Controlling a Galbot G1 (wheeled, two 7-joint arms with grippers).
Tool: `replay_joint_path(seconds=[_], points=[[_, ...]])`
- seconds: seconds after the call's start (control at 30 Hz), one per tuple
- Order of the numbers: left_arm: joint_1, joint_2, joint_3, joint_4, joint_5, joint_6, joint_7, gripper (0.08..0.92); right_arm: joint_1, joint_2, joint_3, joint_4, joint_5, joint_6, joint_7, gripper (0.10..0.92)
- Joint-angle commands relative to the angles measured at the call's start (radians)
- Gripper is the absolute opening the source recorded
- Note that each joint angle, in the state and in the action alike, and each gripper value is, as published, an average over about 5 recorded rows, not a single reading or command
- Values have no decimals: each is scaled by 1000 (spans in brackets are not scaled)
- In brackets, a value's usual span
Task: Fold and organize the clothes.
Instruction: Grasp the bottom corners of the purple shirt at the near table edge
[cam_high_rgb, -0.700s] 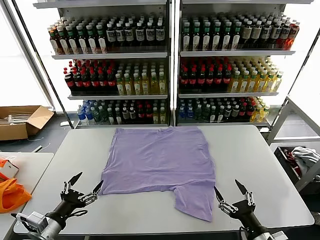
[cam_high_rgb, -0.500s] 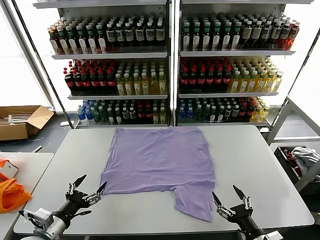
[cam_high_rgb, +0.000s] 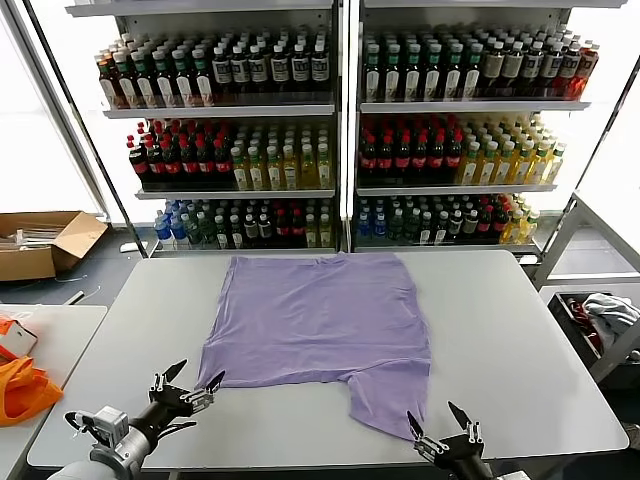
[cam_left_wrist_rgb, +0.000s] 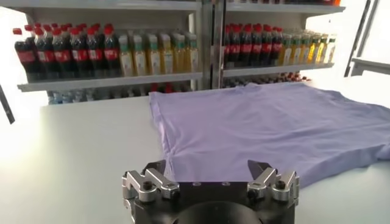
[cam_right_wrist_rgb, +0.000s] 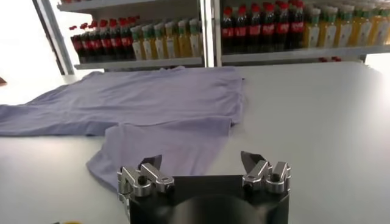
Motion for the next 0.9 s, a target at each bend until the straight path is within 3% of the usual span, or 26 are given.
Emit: replay_joint_path(seconds=[0.03, 0.2, 0.47, 0.9], points=[[-24, 21, 25, 40, -20, 12, -20, 823, 10, 7, -36, -2, -2, -34, 31, 823], [-32, 17, 29, 57, -20, 14, -22, 823, 32, 14, -55, -22, -12, -48, 35, 785], [-84, 5, 63, 106, -12, 32, -27, 792, 13, 3, -59, -27, -18, -46, 24, 560], [-78, 0, 81, 118, 8, 31, -14, 430, -4, -1, -62, -12, -8, -31, 9, 187]])
